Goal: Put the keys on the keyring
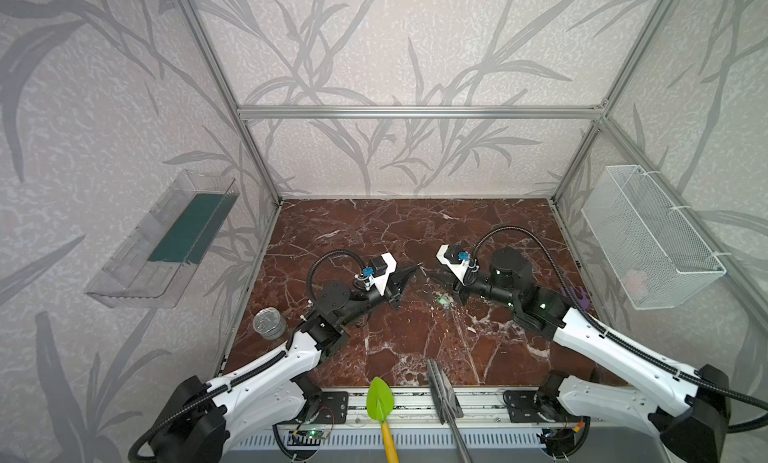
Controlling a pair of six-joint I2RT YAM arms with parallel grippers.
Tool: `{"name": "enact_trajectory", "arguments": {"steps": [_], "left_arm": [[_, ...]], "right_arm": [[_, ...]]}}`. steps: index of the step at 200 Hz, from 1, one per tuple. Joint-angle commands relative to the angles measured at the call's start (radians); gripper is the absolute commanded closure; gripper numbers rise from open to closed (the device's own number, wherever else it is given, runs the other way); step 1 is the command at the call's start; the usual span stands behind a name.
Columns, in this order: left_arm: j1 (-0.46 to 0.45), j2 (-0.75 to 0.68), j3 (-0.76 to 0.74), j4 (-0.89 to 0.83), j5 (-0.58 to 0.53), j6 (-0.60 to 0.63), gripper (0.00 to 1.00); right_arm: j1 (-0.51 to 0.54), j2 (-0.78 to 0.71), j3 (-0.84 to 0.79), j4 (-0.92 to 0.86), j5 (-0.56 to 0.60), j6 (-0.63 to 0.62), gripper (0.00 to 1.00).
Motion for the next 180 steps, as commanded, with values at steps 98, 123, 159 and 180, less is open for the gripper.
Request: {"name": "enact_trajectory", "arguments": {"steps": [98,123,159,180], "left_arm": [[0.002,-0.036,0.026,0.005,-0.083,-0.022,1.0],[0.003,-0.037,0.026,0.007,-0.08,-0.023,1.0],[0.003,-0.038,0.021,0.019,-0.075,-0.023,1.0],[0.003,-0.041,0.02,0.023,-0.081,-0.023,1.0]], "right_arm": [[-0.002,-0.012,-0.083,0.053,-0.185,0.157,0.61],[0.004,0.022,-0.087,0.091,-0.199,0.175,0.61],[0.009,0.067,-0.073,0.112,-0.213,0.183,0.63],[0.009,0.088,-0.07,0.11,-0.224,0.186,0.63]]}}
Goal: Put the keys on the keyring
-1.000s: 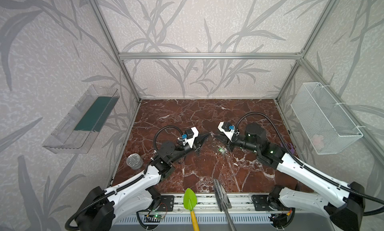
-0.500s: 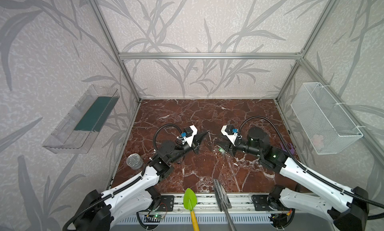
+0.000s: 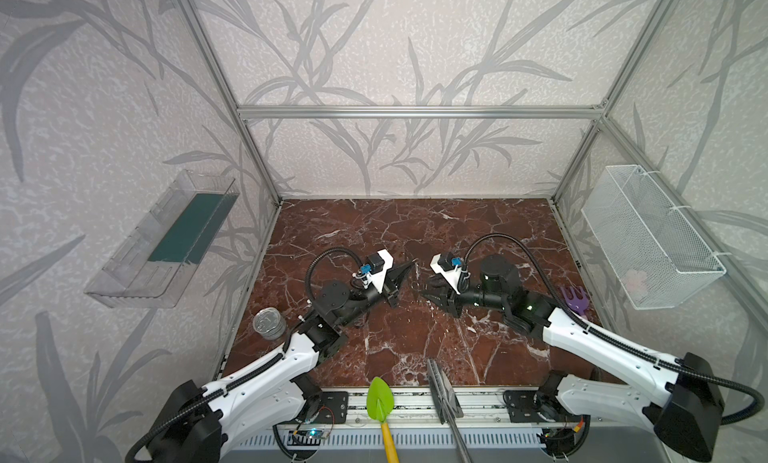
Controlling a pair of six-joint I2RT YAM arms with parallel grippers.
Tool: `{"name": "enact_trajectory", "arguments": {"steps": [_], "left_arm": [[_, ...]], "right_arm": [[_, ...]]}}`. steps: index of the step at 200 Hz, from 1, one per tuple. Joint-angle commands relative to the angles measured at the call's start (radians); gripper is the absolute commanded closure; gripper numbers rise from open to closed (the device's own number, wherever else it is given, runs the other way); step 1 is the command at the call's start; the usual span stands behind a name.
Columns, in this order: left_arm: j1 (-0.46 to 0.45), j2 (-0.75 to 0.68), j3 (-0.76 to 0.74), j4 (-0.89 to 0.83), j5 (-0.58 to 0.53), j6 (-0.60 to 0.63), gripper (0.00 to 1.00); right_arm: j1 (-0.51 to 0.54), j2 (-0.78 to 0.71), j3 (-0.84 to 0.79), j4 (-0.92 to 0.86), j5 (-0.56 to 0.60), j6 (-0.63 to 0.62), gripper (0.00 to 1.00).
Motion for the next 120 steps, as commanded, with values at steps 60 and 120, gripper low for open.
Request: {"name": "enact_trajectory", "arguments": {"steps": [60,120], "left_arm": [[0.003,-0.04,0.012,0.06,-0.013,-0.012,1.0],[0.002,-0.039,0.011,0.07,-0.018,-0.014,1.0]], "right_arm": [[0.009,0.029,-0.011,0.031,-0.064,0.025,0.62],[0.025,0.056,-0.036,0.062,-0.109,0.055,0.61]]}}
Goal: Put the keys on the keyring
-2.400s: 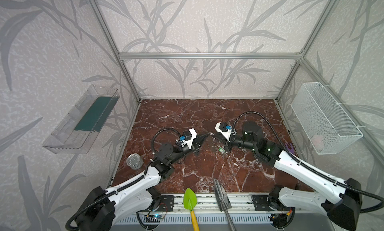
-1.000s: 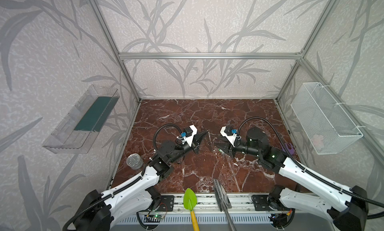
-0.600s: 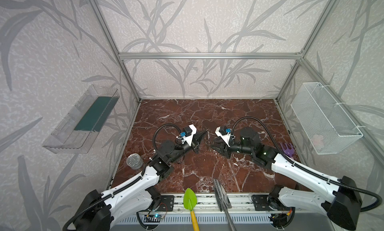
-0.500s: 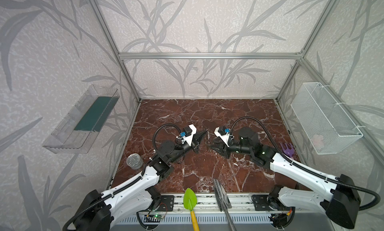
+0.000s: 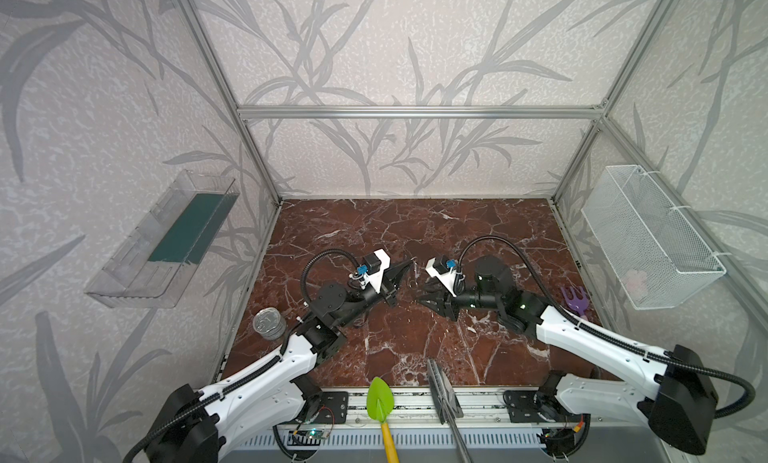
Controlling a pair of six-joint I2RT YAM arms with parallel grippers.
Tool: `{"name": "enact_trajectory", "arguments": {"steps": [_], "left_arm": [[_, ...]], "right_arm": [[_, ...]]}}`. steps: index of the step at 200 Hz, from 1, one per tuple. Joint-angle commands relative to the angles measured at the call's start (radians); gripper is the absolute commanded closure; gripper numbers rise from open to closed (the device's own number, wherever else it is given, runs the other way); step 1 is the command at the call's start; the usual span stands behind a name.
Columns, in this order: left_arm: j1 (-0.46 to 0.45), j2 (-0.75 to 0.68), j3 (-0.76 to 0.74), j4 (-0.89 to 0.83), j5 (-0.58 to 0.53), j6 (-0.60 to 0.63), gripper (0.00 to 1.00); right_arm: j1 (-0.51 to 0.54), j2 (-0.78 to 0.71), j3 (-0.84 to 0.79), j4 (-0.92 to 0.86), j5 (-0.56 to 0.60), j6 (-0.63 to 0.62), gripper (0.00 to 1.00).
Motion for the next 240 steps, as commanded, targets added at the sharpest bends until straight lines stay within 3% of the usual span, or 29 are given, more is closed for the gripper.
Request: {"name": "enact_trajectory", "arguments": {"steps": [1,180,240], "left_arm": [[0.003,-0.018,0.012,0.055,-0.01,-0.014,1.0],[0.003,-0.024,0.012,0.056,0.002,-0.015,1.0],[0.002,-0.018,0.013,0.057,0.019,-0.012,1.0]], "right_arm": [[0.013,0.014,-0.019,0.04,-0.036,0.021,0.61],[0.019,0.046,-0.014,0.053,-0.037,0.02,0.65],[0.019,0.064,0.0,0.066,-0.036,0.022,0.78]]}}
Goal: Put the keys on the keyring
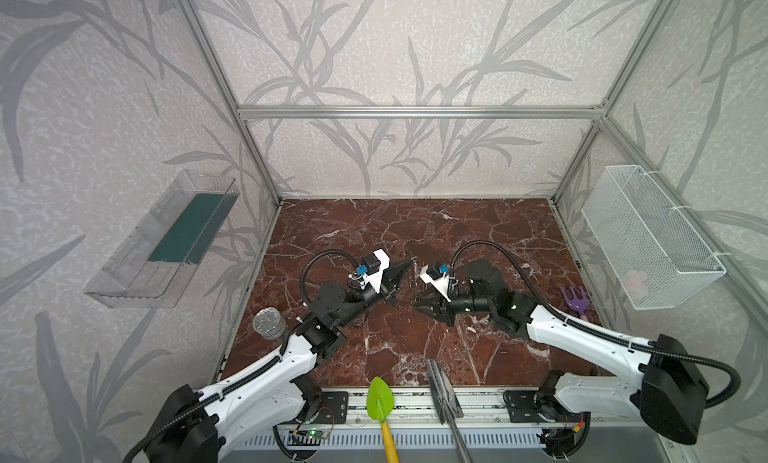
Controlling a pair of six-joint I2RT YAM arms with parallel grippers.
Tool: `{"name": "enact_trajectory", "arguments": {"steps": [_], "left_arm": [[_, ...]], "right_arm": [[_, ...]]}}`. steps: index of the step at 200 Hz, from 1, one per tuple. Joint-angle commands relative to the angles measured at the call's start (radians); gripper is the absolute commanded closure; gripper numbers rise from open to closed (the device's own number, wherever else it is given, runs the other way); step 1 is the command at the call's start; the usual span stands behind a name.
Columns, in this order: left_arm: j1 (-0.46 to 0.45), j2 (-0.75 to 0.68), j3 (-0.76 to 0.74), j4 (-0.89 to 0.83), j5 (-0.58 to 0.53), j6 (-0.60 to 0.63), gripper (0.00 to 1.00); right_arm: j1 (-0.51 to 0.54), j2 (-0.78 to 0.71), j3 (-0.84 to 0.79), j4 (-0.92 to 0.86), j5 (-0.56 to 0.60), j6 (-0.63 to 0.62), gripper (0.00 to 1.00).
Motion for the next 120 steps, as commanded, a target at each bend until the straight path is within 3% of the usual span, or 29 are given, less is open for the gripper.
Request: {"name": "enact_trajectory", "arguments": {"steps": [1,82,120], "left_arm": [[0.002,-0.016,0.015,0.05,0.012,-0.011,1.0],[0.002,-0.028,0.005,0.048,0.0,0.0,1.0],[0.003,-0.043,-0.009,0.046,-0.026,0.011,1.0]], "right_arm": [[0.005,0.006,0.023,0.038,0.001,-0.002,0.78],[0.004,-0.009,0.017,0.037,0.039,0.004,0.98],[0.005,-0.038,-0.003,0.026,0.124,0.033,0.99]]}}
